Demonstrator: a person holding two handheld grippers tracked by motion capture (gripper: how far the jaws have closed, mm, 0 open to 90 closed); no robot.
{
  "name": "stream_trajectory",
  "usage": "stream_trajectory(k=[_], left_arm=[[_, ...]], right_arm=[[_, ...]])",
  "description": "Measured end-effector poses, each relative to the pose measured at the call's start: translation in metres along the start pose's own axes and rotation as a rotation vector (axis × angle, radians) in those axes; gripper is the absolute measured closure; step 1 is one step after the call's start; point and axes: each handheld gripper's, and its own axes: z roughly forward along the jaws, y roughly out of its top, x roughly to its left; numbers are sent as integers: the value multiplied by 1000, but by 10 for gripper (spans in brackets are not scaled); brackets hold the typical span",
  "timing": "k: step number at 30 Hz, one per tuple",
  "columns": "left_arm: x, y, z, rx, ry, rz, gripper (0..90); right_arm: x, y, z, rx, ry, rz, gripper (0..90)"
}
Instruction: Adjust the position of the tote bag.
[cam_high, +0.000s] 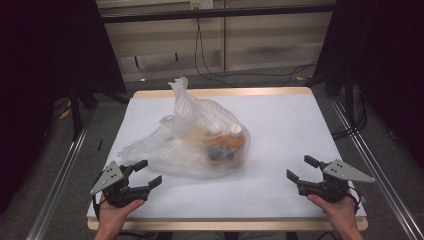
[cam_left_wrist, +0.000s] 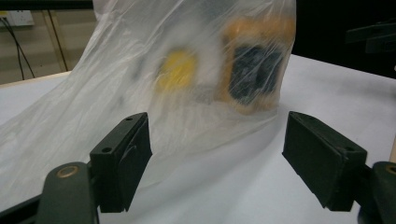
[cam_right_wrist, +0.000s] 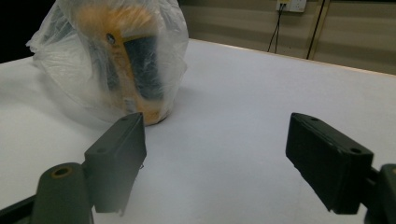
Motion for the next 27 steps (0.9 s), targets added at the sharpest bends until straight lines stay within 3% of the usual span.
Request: stream_trajectory(k=[3,4,5,7,8,12,14,17,18,22,25,27], left_arm=[[-1,6,6,11,-37,-1,240],[-3,8,7,3,-30,-5,241],[-2,10,8,10,-42,15,247],[-3,12,9,9,-47,6,249],[-4,16,11,17,-71,-1,249],[-4,25,14,11,-69,25,251],[-5,27,14,9,-85,15,271],[-4,34,14,29,-88,33,292],[-4,36,15,23,-91,17,298],[0,48,17,10,-104,32,344],[0,62,26,11,-90,50,365],[0,67,32,-3,-114,49,370]], right_arm=[[1,0,-1,4,11,5,218],[1,0,-2,4,10,9,220],[0,1,-2,4,10,5,221],[0,1,-2,4,12,5,225],[1,1,-1,8,17,0,228],[3,2,1,21,32,-1,234],[4,2,1,23,36,-7,235],[6,3,1,26,49,-19,243],[6,3,1,26,51,-19,243],[6,2,2,34,61,-12,249],[6,2,3,41,66,-7,253],[5,2,3,41,64,-10,253]])
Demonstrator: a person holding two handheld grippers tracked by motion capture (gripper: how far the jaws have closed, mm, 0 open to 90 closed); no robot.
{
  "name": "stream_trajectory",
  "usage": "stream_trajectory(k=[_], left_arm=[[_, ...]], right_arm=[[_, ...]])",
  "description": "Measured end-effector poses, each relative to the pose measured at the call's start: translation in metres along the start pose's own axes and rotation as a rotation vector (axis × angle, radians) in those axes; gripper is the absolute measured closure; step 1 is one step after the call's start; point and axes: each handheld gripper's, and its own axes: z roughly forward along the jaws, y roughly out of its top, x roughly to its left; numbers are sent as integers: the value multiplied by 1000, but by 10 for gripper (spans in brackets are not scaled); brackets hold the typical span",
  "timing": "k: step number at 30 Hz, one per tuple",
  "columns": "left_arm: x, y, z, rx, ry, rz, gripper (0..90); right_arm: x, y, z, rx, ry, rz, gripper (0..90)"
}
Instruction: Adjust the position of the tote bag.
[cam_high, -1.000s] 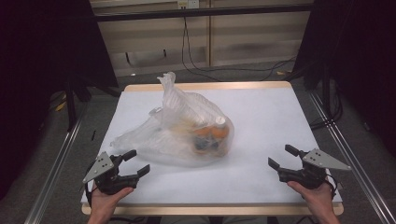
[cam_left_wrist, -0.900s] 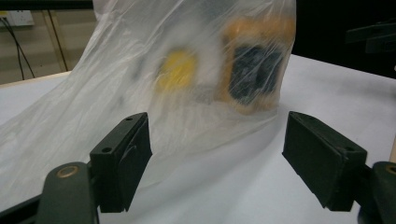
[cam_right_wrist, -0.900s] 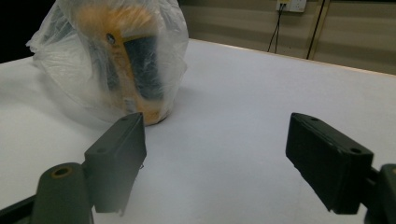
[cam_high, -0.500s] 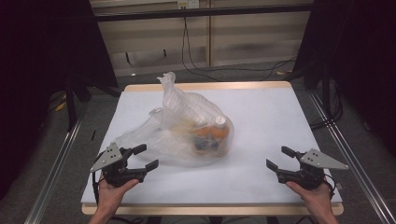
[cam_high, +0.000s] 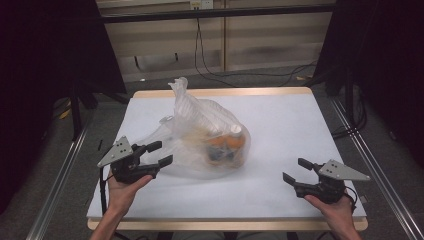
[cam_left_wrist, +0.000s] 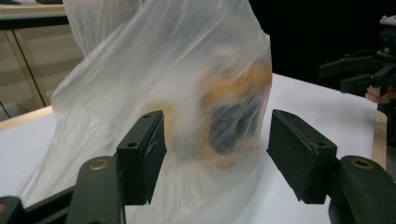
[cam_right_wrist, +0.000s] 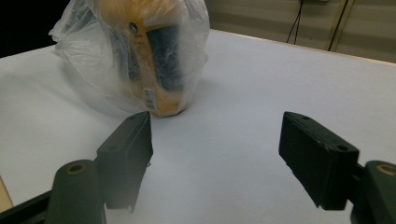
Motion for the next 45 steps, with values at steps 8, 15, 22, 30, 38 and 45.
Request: stream_trajectory(k=[8,15,22,30,38,45], left_arm=[[0,20,15,-33,-32,10,381],[6,46,19,-95,-28,23,365],[20,62,23,-131,-32,0,406],[27,69,41,-101,-13,15,406],[34,64,47,-62,-18,-7,360],[36,69,53,-66,10,15,329]], right_arm=[[1,0,1,10,9,4,266],[1,0,3,18,14,7,267],[0,-1,3,25,19,1,267],[-2,-2,7,45,31,0,264],[-3,-3,6,55,35,7,249],[-3,-3,10,76,55,3,249]])
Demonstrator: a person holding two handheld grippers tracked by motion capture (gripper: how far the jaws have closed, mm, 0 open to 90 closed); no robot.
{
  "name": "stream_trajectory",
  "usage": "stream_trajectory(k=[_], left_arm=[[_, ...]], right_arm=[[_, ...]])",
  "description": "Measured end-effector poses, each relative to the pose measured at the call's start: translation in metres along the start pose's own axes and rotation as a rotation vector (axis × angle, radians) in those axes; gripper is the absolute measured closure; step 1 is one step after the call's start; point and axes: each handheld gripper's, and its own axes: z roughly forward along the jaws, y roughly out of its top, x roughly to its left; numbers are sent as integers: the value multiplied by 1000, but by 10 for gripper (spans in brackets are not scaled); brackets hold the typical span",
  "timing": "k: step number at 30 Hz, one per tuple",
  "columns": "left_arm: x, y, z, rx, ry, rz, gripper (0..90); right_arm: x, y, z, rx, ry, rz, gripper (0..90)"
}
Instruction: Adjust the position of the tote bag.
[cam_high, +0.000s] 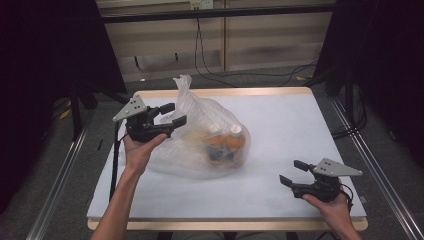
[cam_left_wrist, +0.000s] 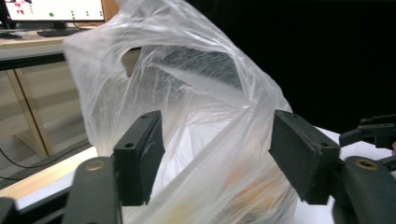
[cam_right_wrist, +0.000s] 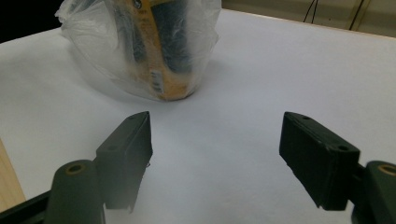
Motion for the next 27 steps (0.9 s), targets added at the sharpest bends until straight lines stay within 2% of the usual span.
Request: stream_trajectory(k=[3,4,9,10,11,12,13,14,17,21,24,27], left_arm=[[0,4,0,-24,-8,3,321],[-1,6,0,-18,-4,15,318],[0,7,4,-28,-20,10,335],[0,7,7,-17,-22,8,379],[0,7,6,-12,-43,13,492],[0,7,6,-12,-43,13,552],[-2,7,7,-20,-66,21,623],[-5,8,8,-23,-93,30,736],[-10,11,11,-20,-113,34,878],[-13,16,14,-23,-141,37,900],[-18,23,19,-48,-180,28,900],[-25,27,25,-55,-192,35,900]], right_arm=[[0,0,0,1,-5,3,247],[-1,0,0,0,-4,5,247],[-1,0,1,2,-6,9,247],[0,0,0,1,-7,8,246],[0,0,0,2,-7,7,245],[0,0,0,4,-7,10,244],[0,0,1,4,-6,9,243],[0,0,1,4,-7,8,244],[-1,0,1,5,-6,9,244],[-1,0,1,6,-2,13,247],[-1,2,1,15,24,30,304],[-2,4,0,15,29,38,325]])
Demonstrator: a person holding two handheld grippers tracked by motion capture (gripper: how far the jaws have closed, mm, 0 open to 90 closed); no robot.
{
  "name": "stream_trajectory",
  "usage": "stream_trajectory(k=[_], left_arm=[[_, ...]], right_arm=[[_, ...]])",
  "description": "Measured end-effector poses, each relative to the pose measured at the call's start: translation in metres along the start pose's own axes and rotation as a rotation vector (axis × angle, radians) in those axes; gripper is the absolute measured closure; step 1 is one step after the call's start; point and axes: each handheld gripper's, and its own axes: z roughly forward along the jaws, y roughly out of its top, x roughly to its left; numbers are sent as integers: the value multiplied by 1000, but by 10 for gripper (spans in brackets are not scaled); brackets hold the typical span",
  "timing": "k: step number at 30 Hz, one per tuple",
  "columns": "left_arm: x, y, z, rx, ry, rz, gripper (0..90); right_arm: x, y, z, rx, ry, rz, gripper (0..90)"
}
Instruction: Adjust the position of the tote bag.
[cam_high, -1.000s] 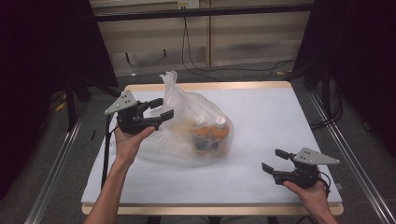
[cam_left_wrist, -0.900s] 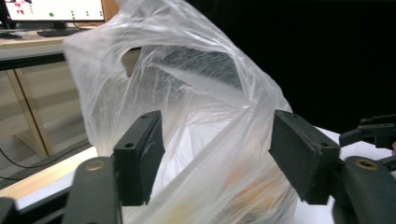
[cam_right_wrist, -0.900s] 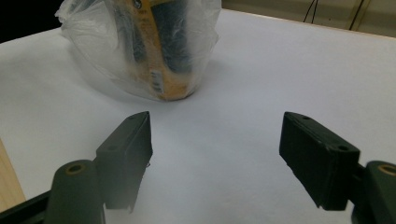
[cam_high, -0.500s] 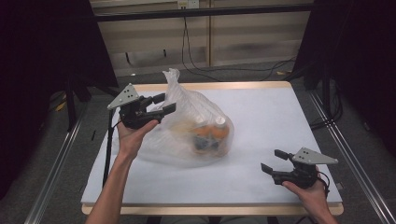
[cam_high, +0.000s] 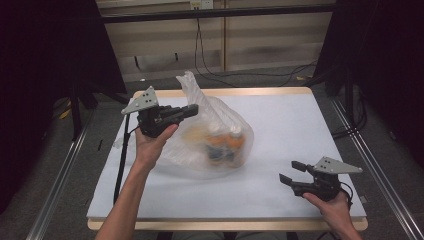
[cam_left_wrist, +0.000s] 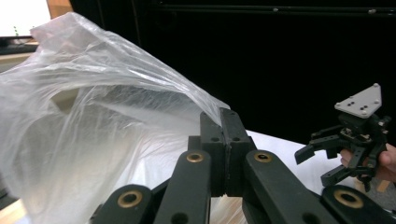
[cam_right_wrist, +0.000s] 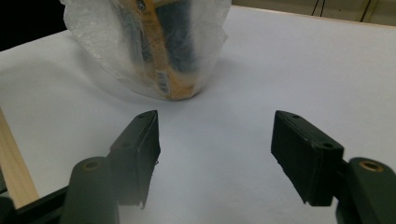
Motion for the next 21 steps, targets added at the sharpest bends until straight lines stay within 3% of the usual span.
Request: stream_trajectory(k=[11,14,21], left_arm=[[-25,10,26,18,-69,53,900],[-30,9,31,32,-89,67,900],[-39,6,42,46,-110,69,900]], right_arm=[[-2,14,-3,-28,17,7,385],[-1,22,-7,-60,7,9,436],[1,43,-10,-80,13,-7,493]])
